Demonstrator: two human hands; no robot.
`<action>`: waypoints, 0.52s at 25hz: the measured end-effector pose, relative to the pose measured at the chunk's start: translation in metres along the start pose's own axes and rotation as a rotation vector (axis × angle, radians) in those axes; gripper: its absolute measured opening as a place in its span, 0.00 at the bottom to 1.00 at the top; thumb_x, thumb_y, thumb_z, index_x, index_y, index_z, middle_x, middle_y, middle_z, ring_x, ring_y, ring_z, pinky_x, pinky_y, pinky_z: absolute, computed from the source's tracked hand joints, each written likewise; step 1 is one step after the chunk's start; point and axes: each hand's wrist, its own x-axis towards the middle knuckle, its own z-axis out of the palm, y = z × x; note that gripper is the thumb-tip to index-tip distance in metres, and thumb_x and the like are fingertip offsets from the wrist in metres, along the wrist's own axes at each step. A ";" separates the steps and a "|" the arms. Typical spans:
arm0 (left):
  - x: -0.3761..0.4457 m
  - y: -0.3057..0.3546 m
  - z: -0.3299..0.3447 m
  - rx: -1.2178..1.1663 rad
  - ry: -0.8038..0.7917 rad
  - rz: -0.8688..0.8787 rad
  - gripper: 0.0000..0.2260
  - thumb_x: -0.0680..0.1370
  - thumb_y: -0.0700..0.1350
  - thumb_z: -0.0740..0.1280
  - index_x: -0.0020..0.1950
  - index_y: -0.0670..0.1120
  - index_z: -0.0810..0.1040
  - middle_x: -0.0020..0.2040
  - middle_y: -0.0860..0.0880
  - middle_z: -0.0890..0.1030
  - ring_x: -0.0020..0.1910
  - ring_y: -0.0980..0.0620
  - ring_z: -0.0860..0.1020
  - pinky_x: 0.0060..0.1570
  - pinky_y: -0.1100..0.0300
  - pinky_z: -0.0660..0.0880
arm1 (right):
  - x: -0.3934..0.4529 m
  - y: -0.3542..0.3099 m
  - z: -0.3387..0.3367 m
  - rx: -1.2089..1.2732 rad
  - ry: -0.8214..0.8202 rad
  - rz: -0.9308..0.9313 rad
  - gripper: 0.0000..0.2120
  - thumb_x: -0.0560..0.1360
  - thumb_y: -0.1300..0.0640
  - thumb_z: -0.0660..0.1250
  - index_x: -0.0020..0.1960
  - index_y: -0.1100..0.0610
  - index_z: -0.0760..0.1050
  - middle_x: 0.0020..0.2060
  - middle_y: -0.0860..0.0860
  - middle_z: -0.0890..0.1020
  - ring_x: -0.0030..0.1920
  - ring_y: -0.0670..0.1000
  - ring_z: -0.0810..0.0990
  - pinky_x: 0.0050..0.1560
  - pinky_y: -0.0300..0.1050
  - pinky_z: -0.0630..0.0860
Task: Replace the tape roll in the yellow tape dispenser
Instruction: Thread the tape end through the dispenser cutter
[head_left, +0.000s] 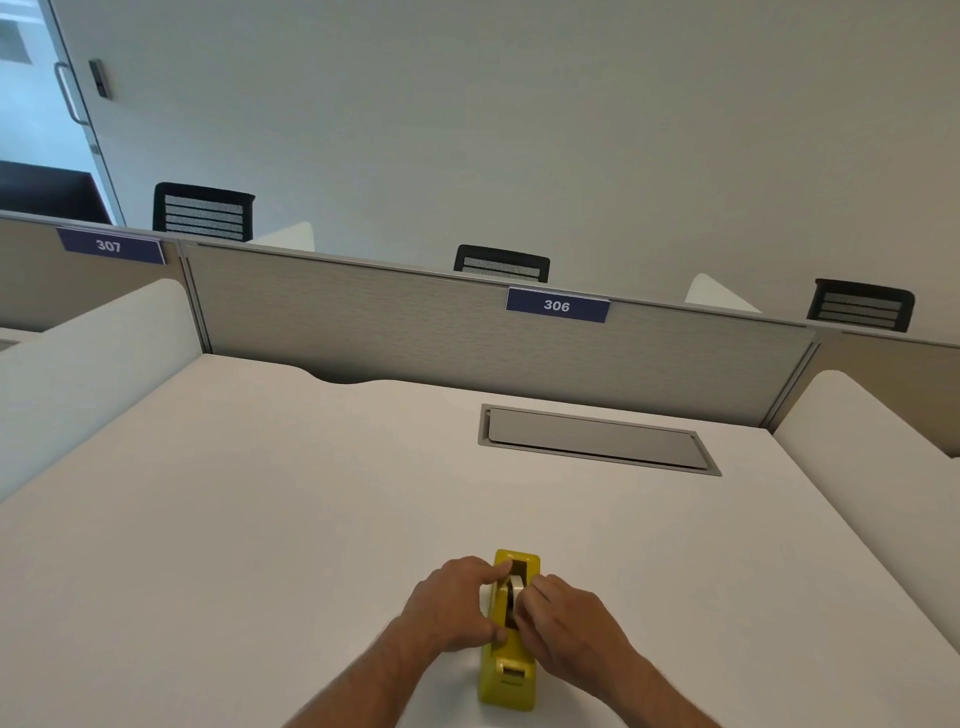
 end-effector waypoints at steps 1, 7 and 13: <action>0.000 0.000 0.000 0.014 0.002 -0.007 0.40 0.66 0.60 0.76 0.75 0.63 0.62 0.74 0.56 0.68 0.71 0.52 0.68 0.69 0.51 0.69 | -0.001 0.000 0.001 -0.008 -0.009 -0.002 0.16 0.84 0.47 0.49 0.55 0.54 0.71 0.50 0.51 0.78 0.46 0.49 0.75 0.42 0.44 0.74; 0.000 0.002 0.002 0.017 0.006 -0.047 0.41 0.66 0.60 0.76 0.75 0.65 0.61 0.73 0.56 0.72 0.71 0.51 0.69 0.67 0.50 0.70 | -0.008 -0.007 0.003 0.041 -0.017 0.016 0.15 0.83 0.45 0.51 0.56 0.53 0.72 0.51 0.49 0.77 0.47 0.48 0.75 0.40 0.38 0.66; -0.001 0.004 0.002 0.039 0.009 -0.045 0.40 0.67 0.60 0.76 0.75 0.65 0.60 0.68 0.56 0.76 0.66 0.51 0.73 0.62 0.51 0.73 | -0.016 -0.015 0.000 0.065 0.005 0.042 0.15 0.82 0.45 0.52 0.55 0.53 0.72 0.50 0.49 0.77 0.45 0.48 0.75 0.40 0.38 0.67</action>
